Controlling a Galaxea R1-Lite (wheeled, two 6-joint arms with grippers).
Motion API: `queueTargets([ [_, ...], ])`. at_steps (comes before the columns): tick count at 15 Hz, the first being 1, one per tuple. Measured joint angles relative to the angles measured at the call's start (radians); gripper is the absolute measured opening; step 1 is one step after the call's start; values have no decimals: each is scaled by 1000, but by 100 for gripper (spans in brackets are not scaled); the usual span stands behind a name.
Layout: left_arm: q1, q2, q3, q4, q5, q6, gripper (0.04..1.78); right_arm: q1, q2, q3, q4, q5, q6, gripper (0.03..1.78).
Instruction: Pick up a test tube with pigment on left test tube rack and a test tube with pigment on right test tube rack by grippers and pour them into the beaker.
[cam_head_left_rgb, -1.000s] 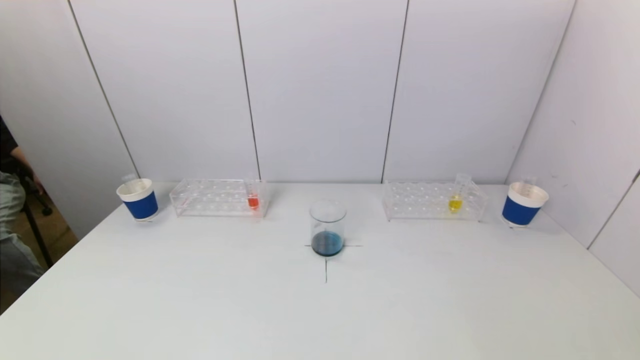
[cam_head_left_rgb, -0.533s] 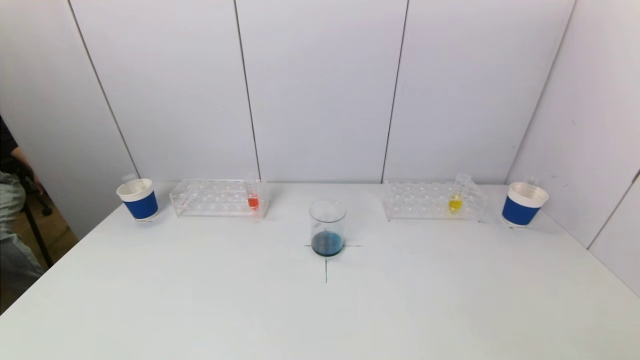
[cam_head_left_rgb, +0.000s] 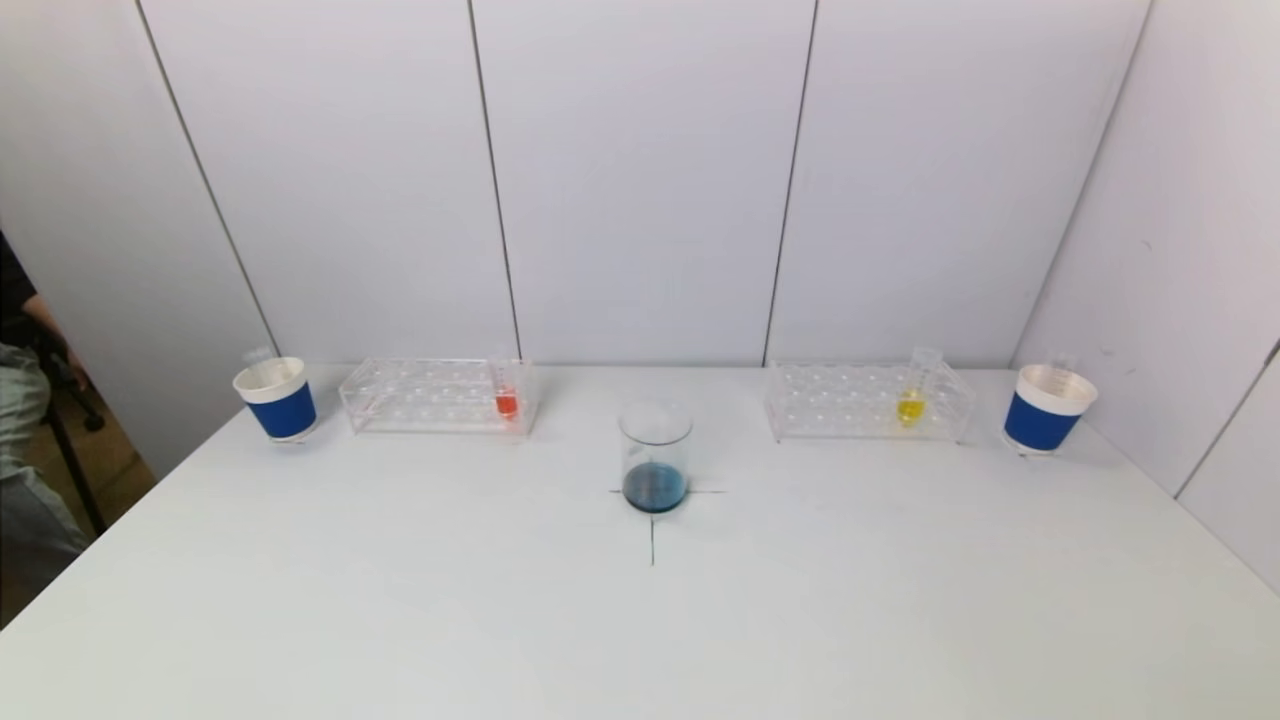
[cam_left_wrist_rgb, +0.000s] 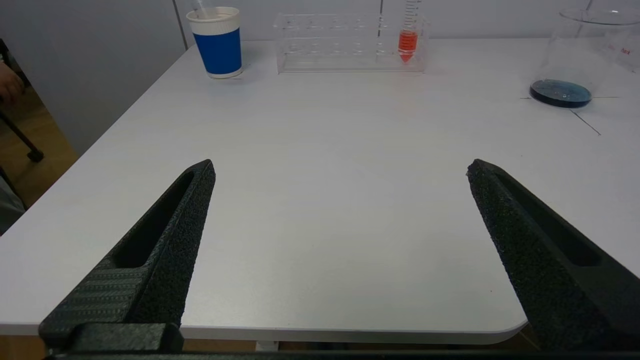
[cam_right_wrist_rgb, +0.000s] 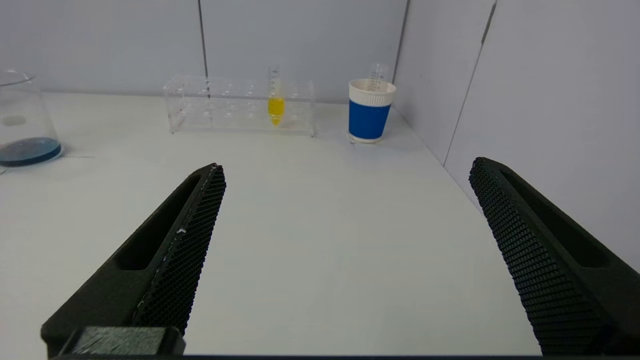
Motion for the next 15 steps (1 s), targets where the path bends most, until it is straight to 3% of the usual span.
queueTargets([
  [2, 0, 0, 0, 0, 0, -1, 176, 0, 0, 22, -64, -4, -12, 177],
  [6, 0, 0, 0, 0, 0, 0, 176, 0, 0, 29, -60, 5, -1, 177],
  [8, 0, 0, 0, 0, 0, 0, 176, 0, 0, 29, -25, 60, 14, 177],
  [10, 0, 0, 0, 0, 0, 0, 176, 1, 0, 28, 70, 97, 21, 177],
  [15, 0, 0, 0, 0, 0, 0, 176, 2, 0, 29, 83, 100, 38, 177],
])
